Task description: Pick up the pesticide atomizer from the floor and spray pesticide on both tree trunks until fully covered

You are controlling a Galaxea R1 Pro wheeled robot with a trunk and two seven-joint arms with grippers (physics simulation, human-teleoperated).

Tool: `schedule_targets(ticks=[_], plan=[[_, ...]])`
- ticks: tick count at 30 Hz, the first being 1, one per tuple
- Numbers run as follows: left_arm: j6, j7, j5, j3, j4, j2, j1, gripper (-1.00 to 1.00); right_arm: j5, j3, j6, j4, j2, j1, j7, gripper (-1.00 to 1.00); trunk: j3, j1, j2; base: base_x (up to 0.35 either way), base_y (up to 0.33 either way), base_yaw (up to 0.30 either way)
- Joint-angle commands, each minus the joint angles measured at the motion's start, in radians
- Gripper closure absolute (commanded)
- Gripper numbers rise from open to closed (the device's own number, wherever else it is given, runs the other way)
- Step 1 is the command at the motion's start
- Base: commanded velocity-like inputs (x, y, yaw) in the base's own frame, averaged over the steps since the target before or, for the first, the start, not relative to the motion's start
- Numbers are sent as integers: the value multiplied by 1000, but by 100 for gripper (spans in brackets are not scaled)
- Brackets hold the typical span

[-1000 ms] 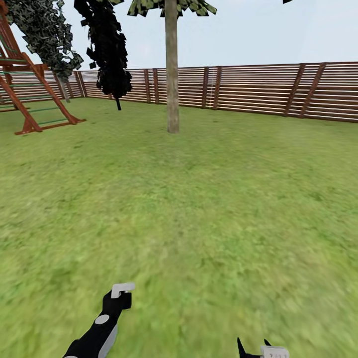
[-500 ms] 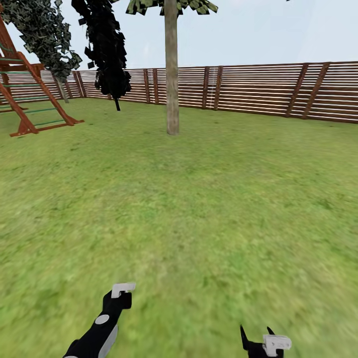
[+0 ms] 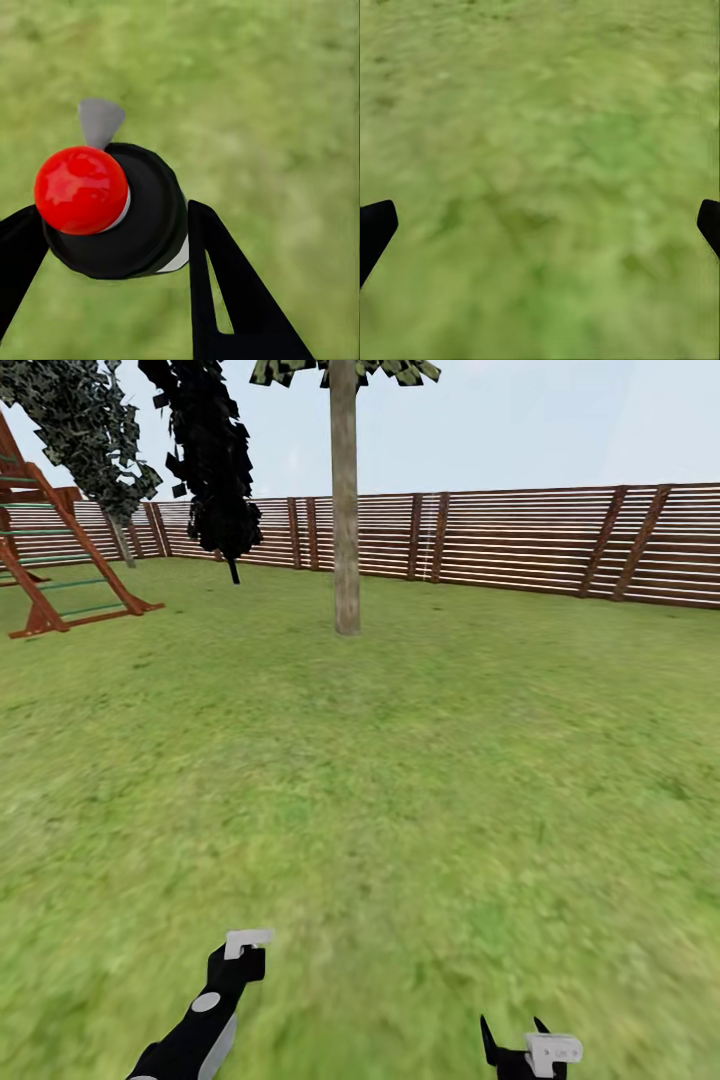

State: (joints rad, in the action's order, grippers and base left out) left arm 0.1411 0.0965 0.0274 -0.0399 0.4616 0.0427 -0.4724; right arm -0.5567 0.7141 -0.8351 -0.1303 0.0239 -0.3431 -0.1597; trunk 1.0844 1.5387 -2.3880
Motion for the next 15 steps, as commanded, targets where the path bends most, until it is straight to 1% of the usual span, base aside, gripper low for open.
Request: schedule_targets(ticks=[1, 15], plan=[[0, 0, 0, 0, 0, 0, 0, 100, 0, -1, 0, 0, 0, 0, 0, -100, 0, 0, 0, 340, 0, 0], [0, 0, 0, -1, 0, -4, 0, 100, 0, -2, -1, 0, 2, 0, 1, -100, 0, 0, 0, 340, 0, 0]])
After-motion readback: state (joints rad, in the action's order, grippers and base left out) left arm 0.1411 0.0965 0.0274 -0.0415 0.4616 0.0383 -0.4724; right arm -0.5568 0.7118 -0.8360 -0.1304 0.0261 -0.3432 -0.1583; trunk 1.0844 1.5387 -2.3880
